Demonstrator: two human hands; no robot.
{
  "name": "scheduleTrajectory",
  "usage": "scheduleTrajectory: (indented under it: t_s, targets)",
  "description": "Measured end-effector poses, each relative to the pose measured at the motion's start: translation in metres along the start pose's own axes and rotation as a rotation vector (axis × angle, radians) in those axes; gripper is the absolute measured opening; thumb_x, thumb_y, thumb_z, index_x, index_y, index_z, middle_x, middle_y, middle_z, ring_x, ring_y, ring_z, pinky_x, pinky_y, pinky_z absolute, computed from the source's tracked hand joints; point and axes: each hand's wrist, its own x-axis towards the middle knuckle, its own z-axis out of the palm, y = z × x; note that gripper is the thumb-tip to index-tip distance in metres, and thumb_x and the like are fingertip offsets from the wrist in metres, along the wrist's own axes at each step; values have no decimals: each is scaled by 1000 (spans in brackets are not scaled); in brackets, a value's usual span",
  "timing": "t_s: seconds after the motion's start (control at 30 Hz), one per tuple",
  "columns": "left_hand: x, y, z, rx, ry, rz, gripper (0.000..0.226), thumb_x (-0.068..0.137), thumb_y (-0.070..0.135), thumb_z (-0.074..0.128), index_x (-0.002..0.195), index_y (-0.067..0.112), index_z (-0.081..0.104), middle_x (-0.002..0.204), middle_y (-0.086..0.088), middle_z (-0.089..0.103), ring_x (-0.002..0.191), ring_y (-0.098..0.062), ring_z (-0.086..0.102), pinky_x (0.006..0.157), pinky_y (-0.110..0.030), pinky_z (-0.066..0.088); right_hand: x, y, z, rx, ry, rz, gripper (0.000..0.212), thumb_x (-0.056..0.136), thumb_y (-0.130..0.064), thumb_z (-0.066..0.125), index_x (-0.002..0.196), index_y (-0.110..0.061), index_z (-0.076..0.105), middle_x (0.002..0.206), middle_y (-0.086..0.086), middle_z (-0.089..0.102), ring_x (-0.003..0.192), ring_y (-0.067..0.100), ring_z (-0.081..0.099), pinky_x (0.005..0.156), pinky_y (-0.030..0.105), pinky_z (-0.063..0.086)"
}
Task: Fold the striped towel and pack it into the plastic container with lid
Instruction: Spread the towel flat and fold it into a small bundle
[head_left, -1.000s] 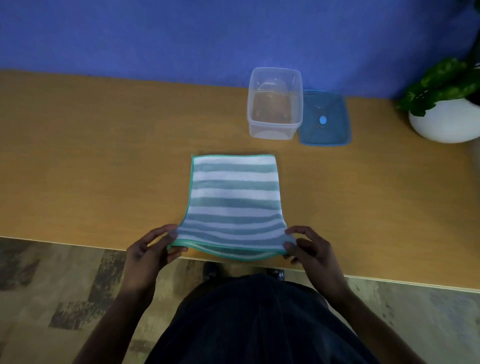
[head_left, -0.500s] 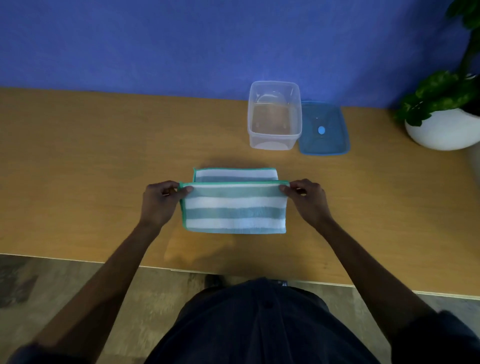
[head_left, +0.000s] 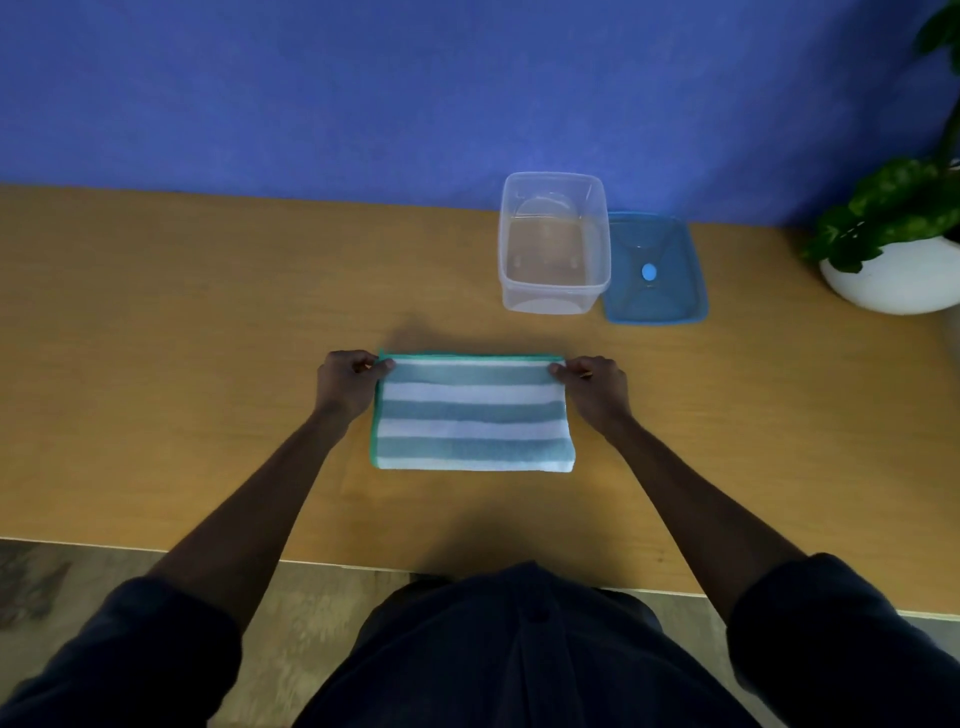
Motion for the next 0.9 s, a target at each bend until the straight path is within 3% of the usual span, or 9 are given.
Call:
scheduleTrajectory:
  t_s: [0.1, 0.4, 0.53, 0.63, 0.77, 0.9]
  targets:
    - [5, -2, 5, 94, -13, 3, 25, 81, 29, 71, 76, 5, 72, 67, -11, 61, 63, -20, 52, 60, -30, 36, 5, 4, 5, -28, 37, 53, 32, 80, -44, 71, 89, -14, 77, 87, 6, 75, 82, 24, 67, 73, 38, 55]
    - [15, 3, 15, 96, 29, -22, 21, 79, 30, 72, 82, 10, 73, 66, -5, 59, 67, -22, 54, 61, -27, 36, 8, 3, 12, -72, 109, 87, 29, 78, -43, 73, 86, -16, 76, 83, 4, 74, 78, 25, 67, 66, 31, 47]
    - [15, 9, 17, 71, 77, 31, 21, 82, 29, 68, 92, 11, 73, 70, -4, 62, 70, -24, 57, 64, -30, 42, 9, 3, 11, -37, 148, -13, 30, 84, -42, 67, 91, -14, 73, 89, 5, 74, 82, 24, 67, 72, 39, 55]
    - [19, 9, 18, 83, 89, 81, 23, 84, 29, 66, 95, 9, 71, 84, -9, 67, 79, -27, 61, 72, -33, 47, 11, -1, 11, -35, 182, -81, 27, 88, -40, 63, 90, -14, 68, 92, 5, 70, 82, 21, 65, 72, 42, 56]
    - [32, 8, 22, 144, 38, 96, 24, 86, 24, 66, 97, 3, 67, 102, -19, 65, 97, -33, 60, 82, -34, 45, 17, -5, 15, -129, 159, -58, 23, 91, -38, 58, 91, -16, 65, 92, 5, 71, 85, 26, 64, 70, 34, 48]
    - [41, 9, 27, 205, -19, 61, 19, 85, 26, 64, 82, 8, 64, 82, -15, 65, 88, -35, 62, 73, -36, 47, 21, -2, 22, -221, 121, -11, 23, 90, -38, 58, 93, -16, 64, 95, 8, 71, 90, 32, 64, 71, 35, 46]
